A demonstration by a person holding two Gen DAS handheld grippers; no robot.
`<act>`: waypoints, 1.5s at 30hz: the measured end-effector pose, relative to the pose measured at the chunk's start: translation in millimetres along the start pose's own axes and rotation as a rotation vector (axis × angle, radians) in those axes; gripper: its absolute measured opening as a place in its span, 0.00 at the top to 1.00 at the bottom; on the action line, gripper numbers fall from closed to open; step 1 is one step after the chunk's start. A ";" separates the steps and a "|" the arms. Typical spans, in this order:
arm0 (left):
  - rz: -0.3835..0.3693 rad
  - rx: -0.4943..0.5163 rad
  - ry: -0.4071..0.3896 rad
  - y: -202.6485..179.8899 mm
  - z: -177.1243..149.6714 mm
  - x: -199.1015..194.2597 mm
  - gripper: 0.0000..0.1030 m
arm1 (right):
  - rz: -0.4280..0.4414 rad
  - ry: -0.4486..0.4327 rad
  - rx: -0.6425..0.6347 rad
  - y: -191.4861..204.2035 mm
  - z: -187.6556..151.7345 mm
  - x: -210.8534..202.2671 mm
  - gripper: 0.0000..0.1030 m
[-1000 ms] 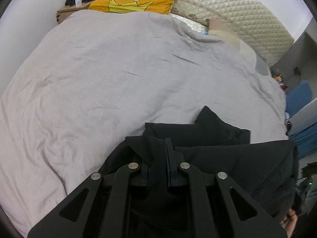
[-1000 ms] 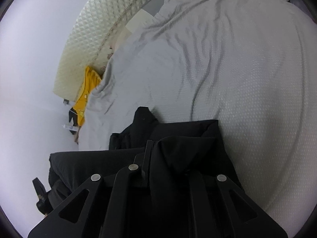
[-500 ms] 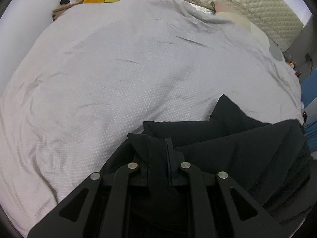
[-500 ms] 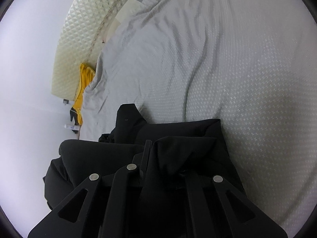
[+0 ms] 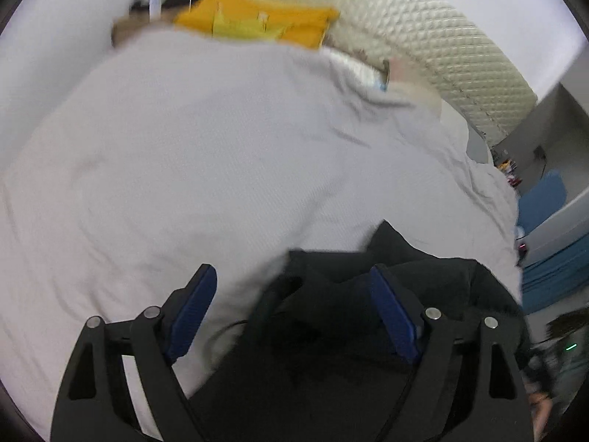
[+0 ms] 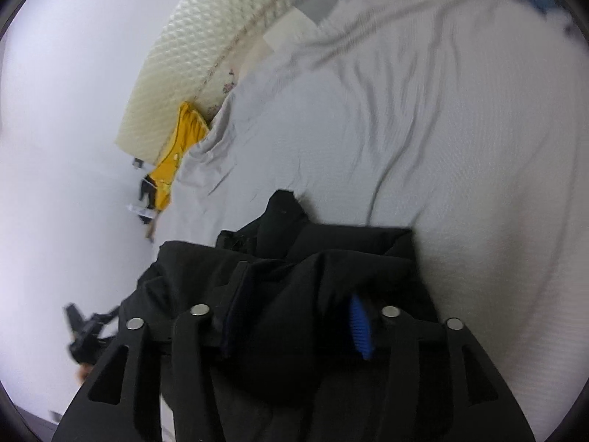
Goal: Fold large clothes
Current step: 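Lower the hem onto the collar and open both tools, then press the folded jacket flat with both tools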
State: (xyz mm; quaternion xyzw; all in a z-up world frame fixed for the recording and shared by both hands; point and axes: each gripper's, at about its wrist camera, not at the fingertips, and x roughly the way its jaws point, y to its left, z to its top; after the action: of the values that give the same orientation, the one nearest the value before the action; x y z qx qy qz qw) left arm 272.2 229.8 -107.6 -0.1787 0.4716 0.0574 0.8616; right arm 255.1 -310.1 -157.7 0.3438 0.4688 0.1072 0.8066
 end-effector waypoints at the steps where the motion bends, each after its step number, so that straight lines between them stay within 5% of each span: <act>1: -0.004 0.045 -0.038 -6.0 -5.1 -13.2 0.18 | -0.056 -0.046 -0.051 11.0 -1.5 -13.3 0.37; 2: -0.015 0.094 -0.072 -14.0 -11.6 -24.2 0.18 | -0.128 -0.119 -0.116 24.4 -5.0 -29.0 0.23; 4: -0.029 0.161 -0.125 -29.7 -24.0 -38.5 0.18 | -0.202 -0.249 -0.225 49.4 -16.5 -55.4 0.13; 9: -0.057 0.352 -0.263 -89.3 -68.7 -57.7 0.18 | -0.199 -0.372 -0.347 94.9 -48.5 -72.3 0.10; 16: -0.057 0.513 -0.250 -145.9 -111.9 -5.0 0.18 | -0.193 -0.320 -0.459 109.9 -87.2 -6.7 0.07; 20: 0.027 0.565 -0.227 -162.3 -117.7 50.5 0.18 | -0.236 -0.275 -0.484 104.6 -94.1 43.5 0.07; 27: 0.058 0.536 -0.265 -167.2 -113.3 84.3 0.17 | -0.271 -0.256 -0.521 88.7 -86.9 96.9 0.04; 45: 0.016 0.463 -0.190 -163.8 -83.1 127.8 0.10 | -0.247 -0.191 -0.469 77.7 -51.2 141.4 0.00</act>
State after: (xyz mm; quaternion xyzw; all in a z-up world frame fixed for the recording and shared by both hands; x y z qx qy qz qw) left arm 320.3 38.5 -213.4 0.0333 0.3904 -0.0288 0.9196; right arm 300.2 -159.3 -220.0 0.0965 0.3915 0.0807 0.9115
